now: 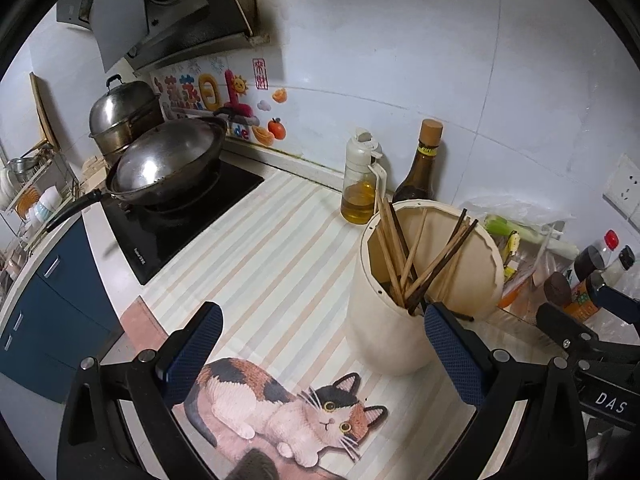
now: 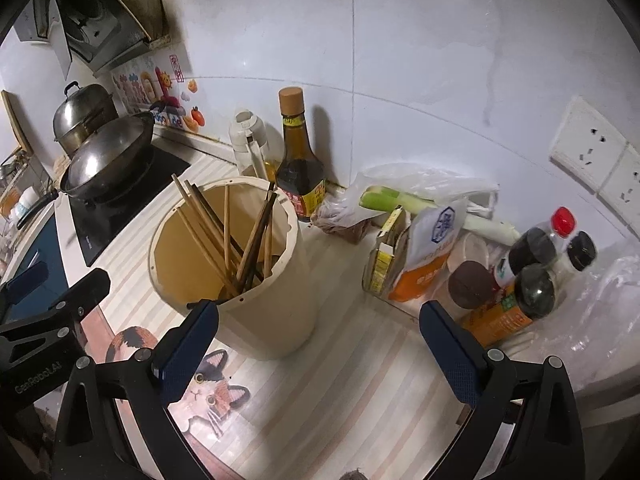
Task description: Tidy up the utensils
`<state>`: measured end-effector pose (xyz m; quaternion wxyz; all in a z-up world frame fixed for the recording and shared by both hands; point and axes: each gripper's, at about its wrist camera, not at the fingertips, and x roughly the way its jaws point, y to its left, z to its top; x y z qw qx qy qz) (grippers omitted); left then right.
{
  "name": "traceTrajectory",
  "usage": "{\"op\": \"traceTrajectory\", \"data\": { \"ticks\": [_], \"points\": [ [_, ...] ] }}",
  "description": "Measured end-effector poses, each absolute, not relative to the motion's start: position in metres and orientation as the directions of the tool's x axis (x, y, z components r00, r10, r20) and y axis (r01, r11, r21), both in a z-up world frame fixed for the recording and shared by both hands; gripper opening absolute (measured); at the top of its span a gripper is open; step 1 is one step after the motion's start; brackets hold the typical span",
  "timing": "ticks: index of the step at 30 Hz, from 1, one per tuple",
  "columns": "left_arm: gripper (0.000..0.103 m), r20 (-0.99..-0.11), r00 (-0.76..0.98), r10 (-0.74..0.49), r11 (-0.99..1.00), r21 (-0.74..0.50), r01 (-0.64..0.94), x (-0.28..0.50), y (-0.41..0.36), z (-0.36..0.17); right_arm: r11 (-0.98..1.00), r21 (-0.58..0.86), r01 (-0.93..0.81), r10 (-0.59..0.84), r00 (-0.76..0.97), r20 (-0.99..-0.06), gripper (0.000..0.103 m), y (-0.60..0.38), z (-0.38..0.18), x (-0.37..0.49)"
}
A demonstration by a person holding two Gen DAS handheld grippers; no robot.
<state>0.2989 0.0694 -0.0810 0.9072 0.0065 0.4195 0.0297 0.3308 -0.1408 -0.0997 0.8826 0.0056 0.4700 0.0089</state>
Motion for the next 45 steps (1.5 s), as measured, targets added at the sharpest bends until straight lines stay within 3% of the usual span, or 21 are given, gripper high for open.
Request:
{"op": "traceTrajectory", "data": {
  "ticks": [28, 35, 45],
  "points": [
    [0.103, -0.652, 0.758, -0.004, 1.000, 0.016, 0.019, 0.088, 0.113, 0.029, 0.992, 0.007, 0.127, -0.091, 0.750, -0.655, 0.102, -0.108, 0.049, 0.083],
    [0.103, -0.659, 0.752, 0.004, 1.000, 0.003, -0.002, 0.078, 0.110, 0.038, 0.994, 0.013, 0.110, -0.075, 0.754, -0.652, 0.103, -0.108, 0.064, 0.068],
    [0.103, -0.739, 0.673, 0.033, 0.999, -0.001, -0.050, 0.118, 0.099, 0.037, 0.999, 0.002, 0.054, -0.037, 0.705, -0.708, 0.103, -0.118, 0.064, 0.116]
  ]
}}
